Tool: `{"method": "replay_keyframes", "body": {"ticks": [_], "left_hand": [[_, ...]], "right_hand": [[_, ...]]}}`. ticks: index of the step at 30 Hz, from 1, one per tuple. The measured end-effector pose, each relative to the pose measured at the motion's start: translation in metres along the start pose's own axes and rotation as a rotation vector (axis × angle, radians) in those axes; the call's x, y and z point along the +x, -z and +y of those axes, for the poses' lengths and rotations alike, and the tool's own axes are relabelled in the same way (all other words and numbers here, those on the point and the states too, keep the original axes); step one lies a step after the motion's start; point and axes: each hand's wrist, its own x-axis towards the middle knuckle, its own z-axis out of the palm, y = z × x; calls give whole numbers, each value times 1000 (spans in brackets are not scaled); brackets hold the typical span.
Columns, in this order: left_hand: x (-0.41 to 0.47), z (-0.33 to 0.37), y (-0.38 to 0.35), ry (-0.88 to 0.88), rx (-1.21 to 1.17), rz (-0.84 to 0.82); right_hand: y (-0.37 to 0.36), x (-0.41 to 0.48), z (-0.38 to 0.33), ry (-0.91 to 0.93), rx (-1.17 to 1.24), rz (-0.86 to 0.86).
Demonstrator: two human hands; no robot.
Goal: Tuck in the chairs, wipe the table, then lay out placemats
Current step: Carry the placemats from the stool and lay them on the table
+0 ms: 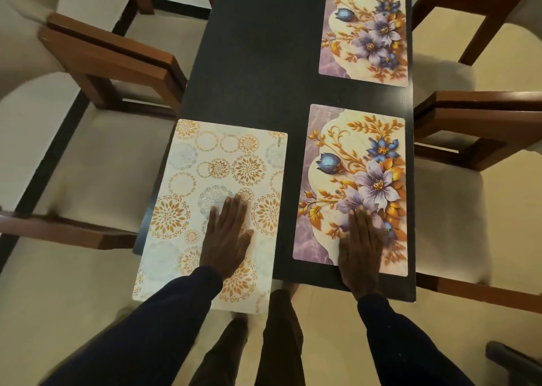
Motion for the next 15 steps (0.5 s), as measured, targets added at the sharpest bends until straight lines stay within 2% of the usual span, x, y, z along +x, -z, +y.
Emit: {"method": "replay_keyframes", "body": {"ticks": [2,7,10,15], "left_hand": [[7,0,0,-24,-10,34],[27,-4,3,-7,31,74],[27,-8,2,4,36,82],[27,-7,-1,24,56,96]], "right_hand": [[-5,17,-23,125,19,-34],[-22,81,-94,284,142,-98],[-35,107,-117,287,137,-120],[-48,106,-115,260,114,-117]]}}
